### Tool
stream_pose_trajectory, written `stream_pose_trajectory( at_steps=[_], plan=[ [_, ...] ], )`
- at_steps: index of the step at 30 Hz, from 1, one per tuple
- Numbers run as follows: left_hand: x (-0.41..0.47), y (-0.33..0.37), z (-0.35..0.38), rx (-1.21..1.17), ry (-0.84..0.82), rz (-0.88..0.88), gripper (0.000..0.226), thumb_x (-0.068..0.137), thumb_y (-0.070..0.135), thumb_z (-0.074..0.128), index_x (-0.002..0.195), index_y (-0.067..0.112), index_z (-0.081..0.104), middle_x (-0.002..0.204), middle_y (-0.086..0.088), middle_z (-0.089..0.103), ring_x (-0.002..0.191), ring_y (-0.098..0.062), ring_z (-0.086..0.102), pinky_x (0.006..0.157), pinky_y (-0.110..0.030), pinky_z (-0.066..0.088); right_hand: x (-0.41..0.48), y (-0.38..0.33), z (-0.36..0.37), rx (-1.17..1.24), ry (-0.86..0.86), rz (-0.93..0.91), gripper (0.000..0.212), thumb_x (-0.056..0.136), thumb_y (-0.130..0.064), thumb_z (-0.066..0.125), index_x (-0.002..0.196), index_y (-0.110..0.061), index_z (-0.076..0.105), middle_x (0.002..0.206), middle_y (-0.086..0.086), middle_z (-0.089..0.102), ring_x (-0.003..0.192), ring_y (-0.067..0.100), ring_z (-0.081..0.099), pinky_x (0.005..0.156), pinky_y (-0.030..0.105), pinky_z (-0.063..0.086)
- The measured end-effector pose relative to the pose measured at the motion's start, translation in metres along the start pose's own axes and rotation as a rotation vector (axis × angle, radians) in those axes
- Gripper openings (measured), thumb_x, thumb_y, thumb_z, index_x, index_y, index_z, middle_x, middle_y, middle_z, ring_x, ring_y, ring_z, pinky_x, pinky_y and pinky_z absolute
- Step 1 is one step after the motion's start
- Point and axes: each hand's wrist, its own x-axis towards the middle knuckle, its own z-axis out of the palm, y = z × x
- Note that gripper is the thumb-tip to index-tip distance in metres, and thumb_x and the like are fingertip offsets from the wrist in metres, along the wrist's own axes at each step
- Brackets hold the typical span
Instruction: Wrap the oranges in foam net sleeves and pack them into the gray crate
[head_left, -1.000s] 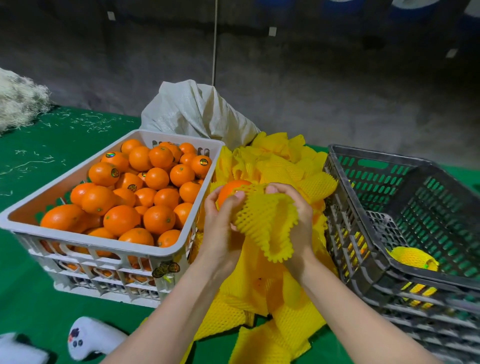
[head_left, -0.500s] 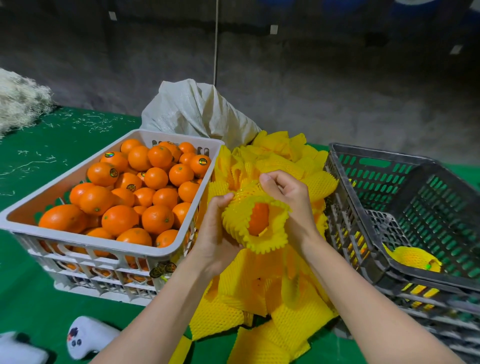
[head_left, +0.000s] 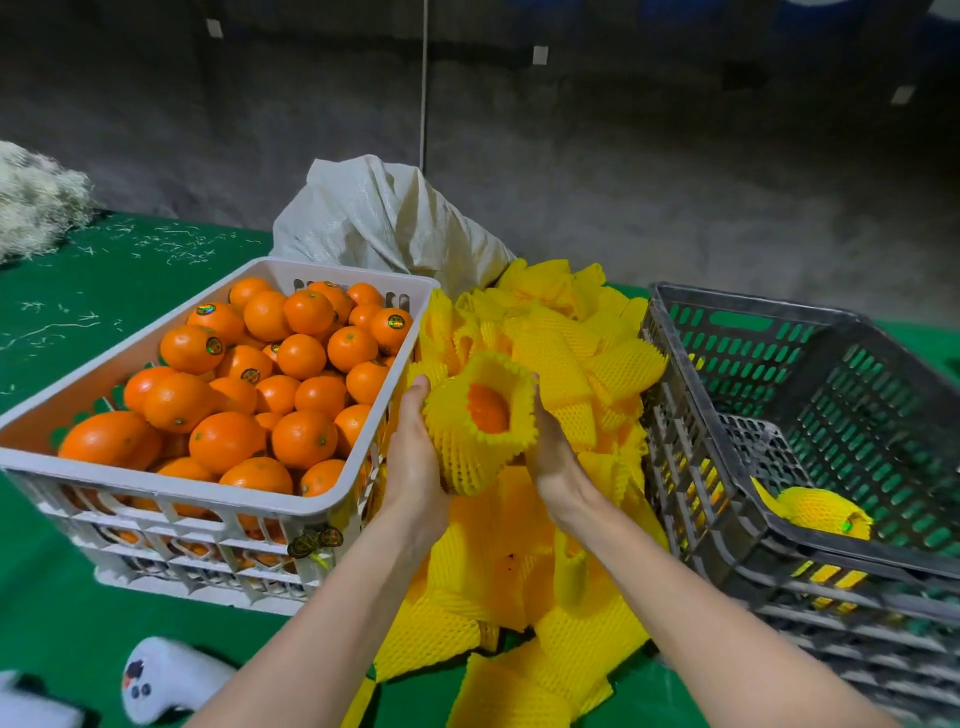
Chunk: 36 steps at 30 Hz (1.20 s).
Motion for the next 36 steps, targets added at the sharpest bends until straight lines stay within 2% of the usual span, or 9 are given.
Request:
stream_pose_trajectory(
  at_steps=[4,7,9,15,18,20,28,31,36],
  plan=[
    [0.004,0.001,0.002,0.322,0.185,0.314,0.049,0.090,0.053,0.051,0.064,0.013,0.049,0.064,-0.013,0.051,0.058,-0.029,0.048,0.062,-0.040,0.040,-0.002,0.012,0.004,0.059,0.001,-0.036,0.046,0.102,-0.031,0.031,0.143,-0.012,0.030,0.146,0.010,0.036,0.132,0.023,0.038,0.103,0.025,0.034],
    [0.002,0.002,0.000,0.560,0.185,0.658,0.057,0.090,0.044,0.056,0.050,0.011,0.031,0.051,-0.006,0.026,0.049,-0.014,0.024,0.053,-0.036,0.019,-0.001,0.016,0.007,0.218,0.007,0.042,0.073,0.074,-0.066,0.033,0.129,-0.019,0.040,0.131,0.002,0.042,0.120,0.019,0.043,0.105,0.039,0.037],
    [0.000,0.002,0.003,0.606,0.186,0.780,0.057,0.090,0.035,0.060,0.048,0.005,0.035,0.050,-0.004,0.030,0.050,-0.011,0.024,0.052,-0.035,0.021,-0.003,0.018,0.011,0.320,0.032,0.033,0.073,0.080,-0.064,0.030,0.137,-0.020,0.040,0.139,0.003,0.045,0.124,0.021,0.046,0.099,0.039,0.043],
    [-0.002,0.002,0.007,0.118,0.092,0.376,0.046,0.089,0.033,0.061,0.044,0.022,0.054,0.047,0.004,0.049,0.047,-0.010,0.047,0.049,-0.023,0.040,-0.004,0.015,0.008,0.484,0.076,-0.058,0.020,0.099,-0.031,0.033,0.101,-0.025,0.052,0.107,0.000,0.056,0.089,0.010,0.054,0.079,0.023,0.046],
    [0.000,0.002,0.008,0.014,0.008,0.257,0.031,0.087,0.035,0.058,0.071,0.008,0.063,0.077,-0.014,0.064,0.077,-0.026,0.061,0.072,-0.037,0.052,-0.001,0.018,0.003,0.573,0.079,-0.061,0.037,0.100,-0.023,0.034,0.075,-0.022,0.061,0.064,-0.010,0.068,0.056,0.001,0.063,0.049,0.013,0.047],
    [-0.001,0.000,0.009,0.063,0.024,0.290,0.034,0.091,0.033,0.055,0.069,0.007,0.061,0.075,-0.014,0.063,0.074,-0.026,0.059,0.071,-0.037,0.051,-0.003,0.017,0.004,0.648,0.063,-0.043,0.051,0.100,-0.022,0.034,0.058,-0.017,0.064,0.052,-0.008,0.065,0.046,0.001,0.061,0.041,0.012,0.043],
    [-0.002,-0.001,0.005,0.265,-0.127,0.522,0.043,0.095,0.027,0.044,0.060,0.003,0.048,0.049,0.002,0.049,0.047,-0.008,0.044,0.047,-0.021,0.036,-0.006,0.016,0.000,0.729,-0.021,0.010,0.036,0.096,-0.031,0.036,0.082,-0.014,0.065,0.067,0.001,0.071,0.059,0.011,0.067,0.050,0.018,0.050],
    [-0.002,-0.003,0.004,0.321,-0.135,0.469,0.057,0.086,0.039,0.045,0.072,-0.015,0.057,0.064,-0.011,0.054,0.061,-0.023,0.048,0.052,-0.026,0.039,-0.009,0.014,0.002,0.668,-0.081,-0.074,0.044,0.092,-0.029,0.038,0.066,-0.020,0.072,0.065,-0.004,0.069,0.060,0.007,0.065,0.054,0.017,0.051],
    [0.004,0.010,0.002,0.377,-0.156,0.144,0.042,0.082,0.050,0.053,0.088,0.011,0.066,0.085,-0.007,0.072,0.082,-0.018,0.068,0.071,-0.030,0.055,-0.009,0.009,-0.005,0.458,-0.077,-0.263,0.028,0.095,-0.022,0.035,0.085,-0.017,0.061,0.078,0.000,0.065,0.075,0.010,0.062,0.069,0.025,0.050]
  ],
)
